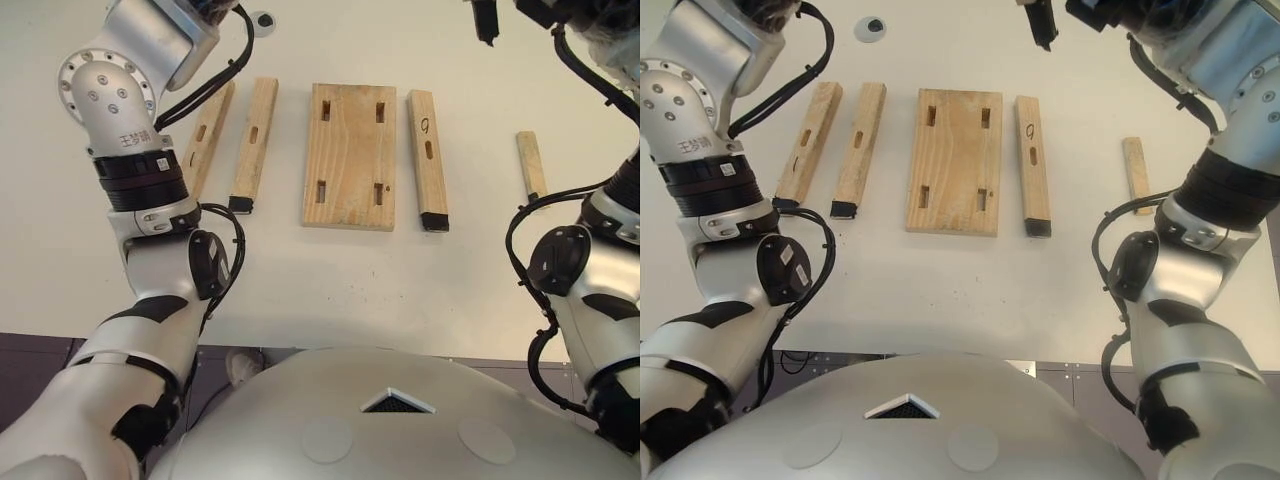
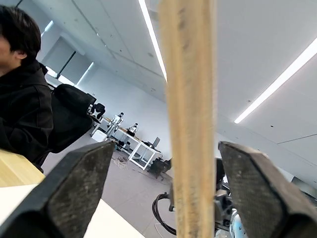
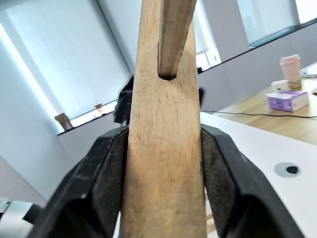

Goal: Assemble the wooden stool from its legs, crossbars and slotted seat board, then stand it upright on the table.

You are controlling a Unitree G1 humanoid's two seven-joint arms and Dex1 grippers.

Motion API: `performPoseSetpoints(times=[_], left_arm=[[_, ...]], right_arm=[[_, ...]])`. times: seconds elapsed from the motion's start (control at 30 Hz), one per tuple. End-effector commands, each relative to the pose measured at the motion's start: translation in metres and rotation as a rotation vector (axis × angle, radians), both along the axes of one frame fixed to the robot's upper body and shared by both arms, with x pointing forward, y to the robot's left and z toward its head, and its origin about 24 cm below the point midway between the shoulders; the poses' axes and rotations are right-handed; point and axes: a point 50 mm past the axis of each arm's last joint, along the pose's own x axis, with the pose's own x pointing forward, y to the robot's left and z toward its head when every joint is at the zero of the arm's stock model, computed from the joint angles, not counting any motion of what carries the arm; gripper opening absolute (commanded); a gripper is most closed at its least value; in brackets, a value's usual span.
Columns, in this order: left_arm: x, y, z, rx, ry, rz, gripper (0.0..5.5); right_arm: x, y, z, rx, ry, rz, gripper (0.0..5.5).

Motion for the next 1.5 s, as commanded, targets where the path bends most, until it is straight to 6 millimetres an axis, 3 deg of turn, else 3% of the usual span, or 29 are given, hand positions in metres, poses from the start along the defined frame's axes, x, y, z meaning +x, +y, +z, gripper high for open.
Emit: performPoseSetpoints(times=[0.03, 0.17, 0.47, 0.63, 0.87, 0.97, 1.0, 1.13, 1.27, 1.37, 1.5], left_arm=[[-0.006, 0.003, 0.018, -0.058, -0.037, -0.073, 3.84], [-0.015, 0.002, 0.031, -0.129, -0.066, -0.106, 3.84], [-0.022, 0.008, 0.032, -0.126, -0.086, -0.092, 3.84], [-0.032, 0.013, 0.03, -0.052, -0.131, -0.118, 3.12], [-0.031, 0.015, 0.029, -0.082, -0.127, -0.119, 2.12], [-0.026, 0.019, 0.032, -0.123, -0.127, -0.084, 2.05], [-0.025, 0.02, 0.033, -0.124, -0.13, -0.068, 2.05], [-0.01, 0.039, 0.03, -0.126, -0.119, 0.079, 2.03], [-0.002, 0.061, 0.021, -0.068, -0.112, 0.198, 2.03], [0.002, 0.066, 0.013, 0.07, -0.143, 0.253, 2.02], [0.001, 0.066, -0.004, 0.295, -0.212, 0.297, 2.02]], right_arm=[[-0.004, 0.006, -0.004, -0.007, 0.005, 0.06, 2.06], [-0.009, 0.01, -0.009, -0.017, 0.006, 0.126, 2.06], [-0.021, 0.01, -0.021, -0.089, 0.026, 0.24, 2.06], [-0.019, 0.004, -0.024, -0.127, 0.04, 0.24, 2.06], [-0.02, 0.002, -0.021, -0.124, 0.035, 0.256, 2.05], [-0.018, 0.003, -0.02, -0.12, 0.022, 0.247, 2.05], [-0.017, 0.004, -0.021, -0.126, 0.022, 0.234, 2.41], [-0.007, 0.008, -0.033, -0.162, 0.072, 0.164, 3.07], [-0.005, 0.007, -0.062, -0.254, 0.134, 0.088, 3.67], [0.008, -0.005, -0.083, -0.332, 0.164, -0.105, 3.35], [0.039, -0.033, -0.092, -0.338, 0.122, -0.578, 2.73]])
